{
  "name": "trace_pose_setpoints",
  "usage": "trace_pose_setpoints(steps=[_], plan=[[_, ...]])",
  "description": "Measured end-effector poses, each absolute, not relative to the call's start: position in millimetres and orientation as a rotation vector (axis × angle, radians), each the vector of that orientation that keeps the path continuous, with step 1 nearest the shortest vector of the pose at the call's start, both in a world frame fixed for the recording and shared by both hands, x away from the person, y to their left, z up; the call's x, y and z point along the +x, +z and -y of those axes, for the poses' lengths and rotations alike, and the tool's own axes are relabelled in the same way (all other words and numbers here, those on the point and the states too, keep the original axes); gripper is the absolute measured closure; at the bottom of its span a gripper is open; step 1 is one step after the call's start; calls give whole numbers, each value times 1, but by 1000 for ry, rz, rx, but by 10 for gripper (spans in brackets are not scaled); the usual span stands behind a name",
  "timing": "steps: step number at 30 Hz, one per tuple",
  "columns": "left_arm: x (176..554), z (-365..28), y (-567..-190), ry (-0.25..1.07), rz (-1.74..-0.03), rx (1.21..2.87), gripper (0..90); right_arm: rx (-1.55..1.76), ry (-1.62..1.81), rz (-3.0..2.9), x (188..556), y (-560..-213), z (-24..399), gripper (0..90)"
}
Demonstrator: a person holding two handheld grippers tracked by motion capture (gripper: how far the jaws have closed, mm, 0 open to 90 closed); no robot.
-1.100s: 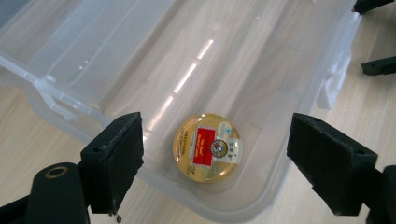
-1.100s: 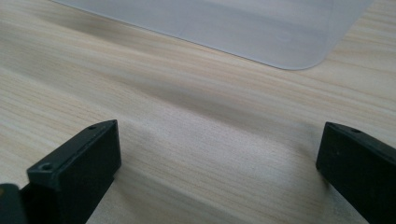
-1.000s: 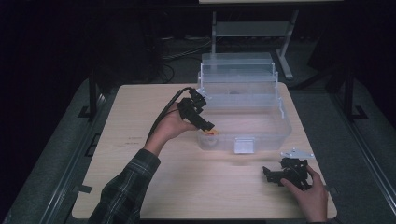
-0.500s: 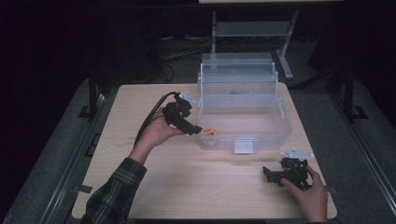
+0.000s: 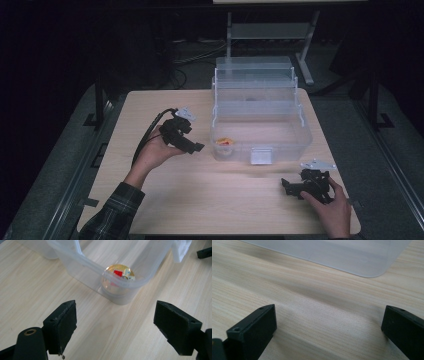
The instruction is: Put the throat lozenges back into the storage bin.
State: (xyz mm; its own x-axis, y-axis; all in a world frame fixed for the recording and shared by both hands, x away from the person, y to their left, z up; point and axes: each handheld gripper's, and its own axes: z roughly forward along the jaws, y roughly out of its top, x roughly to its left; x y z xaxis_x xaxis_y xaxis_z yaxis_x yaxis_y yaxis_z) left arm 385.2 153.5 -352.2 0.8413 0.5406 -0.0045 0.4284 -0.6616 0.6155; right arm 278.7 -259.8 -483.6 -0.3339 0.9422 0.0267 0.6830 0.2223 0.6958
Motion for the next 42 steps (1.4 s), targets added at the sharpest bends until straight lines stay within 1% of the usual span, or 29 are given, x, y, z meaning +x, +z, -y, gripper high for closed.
trace_pose_setpoints(steps=[23,29,33,42], plan=[[340,-206,-389,302,-775,2317,178,1502,874,-2100,279,-484,260,0],[326,-219,-400,326,-789,2303,162,1501,874,-2100,279,-484,260,0],[316,-227,-409,332,-809,2308,126,1501,874,-2100,279,-484,260,0],[298,-248,-424,361,-861,2297,111,1501,874,-2100,279,-484,260,0]])
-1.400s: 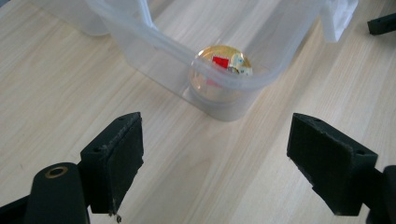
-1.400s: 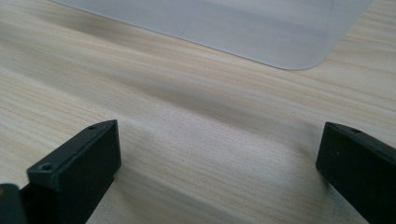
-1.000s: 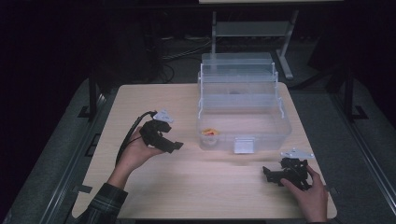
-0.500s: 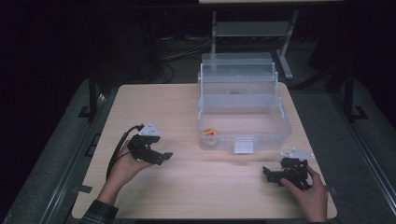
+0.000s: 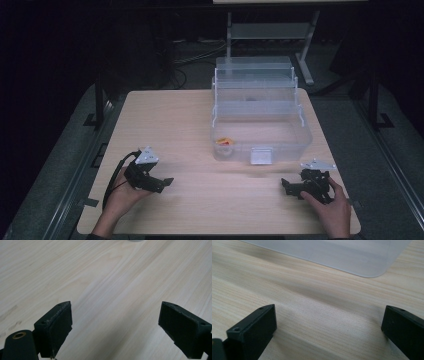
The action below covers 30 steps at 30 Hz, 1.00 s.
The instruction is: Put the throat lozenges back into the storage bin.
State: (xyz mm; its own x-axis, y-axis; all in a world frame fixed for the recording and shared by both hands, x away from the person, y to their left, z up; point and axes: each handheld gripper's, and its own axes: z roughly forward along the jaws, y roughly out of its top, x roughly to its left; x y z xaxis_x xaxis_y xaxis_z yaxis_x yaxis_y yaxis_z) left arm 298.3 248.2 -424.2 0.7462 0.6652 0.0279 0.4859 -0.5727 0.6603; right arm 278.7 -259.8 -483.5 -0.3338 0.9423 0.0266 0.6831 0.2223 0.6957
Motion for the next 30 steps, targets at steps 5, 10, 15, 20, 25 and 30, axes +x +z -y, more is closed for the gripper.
trace_pose_setpoints(steps=[5,10,15,20,25,30], plan=[[290,-255,-433,386,-879,2291,111,1501,874,-2100,279,-484,260,0],[282,-262,-441,394,-900,2299,111,1501,874,-2100,279,-484,260,0],[277,-269,-449,397,-918,2304,111,1501,874,-2100,279,-484,260,0],[271,-274,-456,402,-924,2310,111,1501,874,-2100,279,-484,260,0],[266,-277,-463,392,-938,2322,111,1501,874,-2101,279,-484,260,0],[262,-281,-466,393,-940,2286,111,1501,874,-2100,279,-484,260,0]])
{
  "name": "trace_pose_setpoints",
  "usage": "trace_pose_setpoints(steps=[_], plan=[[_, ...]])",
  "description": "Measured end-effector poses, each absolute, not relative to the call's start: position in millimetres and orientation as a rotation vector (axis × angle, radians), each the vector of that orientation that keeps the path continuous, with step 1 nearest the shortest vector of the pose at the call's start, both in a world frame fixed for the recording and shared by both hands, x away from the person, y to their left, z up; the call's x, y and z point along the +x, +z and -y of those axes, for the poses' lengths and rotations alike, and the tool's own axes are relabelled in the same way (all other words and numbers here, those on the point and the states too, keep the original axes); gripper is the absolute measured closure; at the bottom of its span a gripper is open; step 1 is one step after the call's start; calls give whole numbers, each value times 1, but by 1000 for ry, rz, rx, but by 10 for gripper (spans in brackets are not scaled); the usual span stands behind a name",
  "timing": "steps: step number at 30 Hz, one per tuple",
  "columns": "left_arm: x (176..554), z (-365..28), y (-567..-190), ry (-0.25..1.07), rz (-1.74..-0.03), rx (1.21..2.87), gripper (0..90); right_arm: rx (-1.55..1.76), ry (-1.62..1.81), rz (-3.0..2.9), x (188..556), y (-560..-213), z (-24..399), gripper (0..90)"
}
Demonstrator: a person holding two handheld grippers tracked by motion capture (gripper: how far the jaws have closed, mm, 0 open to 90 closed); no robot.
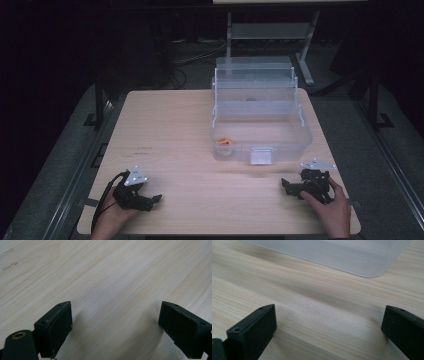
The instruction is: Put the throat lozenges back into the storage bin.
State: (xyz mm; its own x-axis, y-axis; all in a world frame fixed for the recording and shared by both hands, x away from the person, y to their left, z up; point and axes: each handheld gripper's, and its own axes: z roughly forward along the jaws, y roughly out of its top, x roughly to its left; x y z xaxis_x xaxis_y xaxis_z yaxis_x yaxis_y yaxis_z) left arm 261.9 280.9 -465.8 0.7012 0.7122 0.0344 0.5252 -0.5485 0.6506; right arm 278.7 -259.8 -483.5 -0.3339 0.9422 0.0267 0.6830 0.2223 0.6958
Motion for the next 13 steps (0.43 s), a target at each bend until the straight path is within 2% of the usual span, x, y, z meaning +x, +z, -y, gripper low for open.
trace_pose_setpoints(steps=[13], plan=[[256,-291,-474,396,-916,2194,111,1501,874,-2100,279,-484,260,0]])
